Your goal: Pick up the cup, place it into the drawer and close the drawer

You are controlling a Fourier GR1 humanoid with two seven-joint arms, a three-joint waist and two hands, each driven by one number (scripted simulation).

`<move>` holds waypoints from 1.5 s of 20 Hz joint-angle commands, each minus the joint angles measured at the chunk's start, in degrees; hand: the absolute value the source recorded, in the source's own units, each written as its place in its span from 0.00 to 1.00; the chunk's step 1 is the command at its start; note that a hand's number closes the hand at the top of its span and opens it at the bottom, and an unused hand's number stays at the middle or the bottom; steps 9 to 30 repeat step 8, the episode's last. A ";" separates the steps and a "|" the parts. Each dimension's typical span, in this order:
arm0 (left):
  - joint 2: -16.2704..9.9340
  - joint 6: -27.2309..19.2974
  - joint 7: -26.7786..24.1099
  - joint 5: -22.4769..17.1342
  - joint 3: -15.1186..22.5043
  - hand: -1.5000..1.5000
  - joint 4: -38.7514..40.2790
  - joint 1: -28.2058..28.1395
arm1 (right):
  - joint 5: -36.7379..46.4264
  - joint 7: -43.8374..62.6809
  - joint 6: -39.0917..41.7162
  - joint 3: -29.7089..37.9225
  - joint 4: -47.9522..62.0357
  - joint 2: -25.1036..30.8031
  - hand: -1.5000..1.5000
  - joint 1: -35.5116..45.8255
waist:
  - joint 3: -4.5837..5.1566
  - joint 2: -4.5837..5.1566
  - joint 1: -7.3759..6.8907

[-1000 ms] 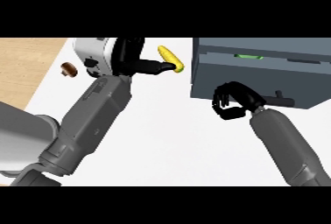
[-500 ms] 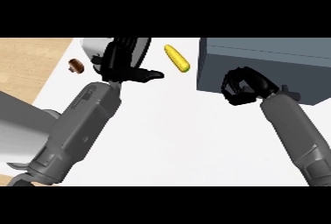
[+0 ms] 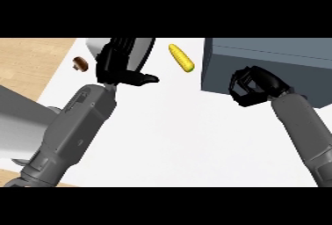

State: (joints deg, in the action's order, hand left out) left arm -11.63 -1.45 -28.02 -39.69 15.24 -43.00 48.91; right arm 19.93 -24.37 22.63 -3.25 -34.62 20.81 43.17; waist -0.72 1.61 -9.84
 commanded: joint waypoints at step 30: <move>-0.90 2.37 0.65 -0.74 0.02 0.00 -1.54 -1.96 | -2.31 5.67 -3.21 6.63 -0.22 7.82 1.00 8.88 | 0.57 1.20 -2.79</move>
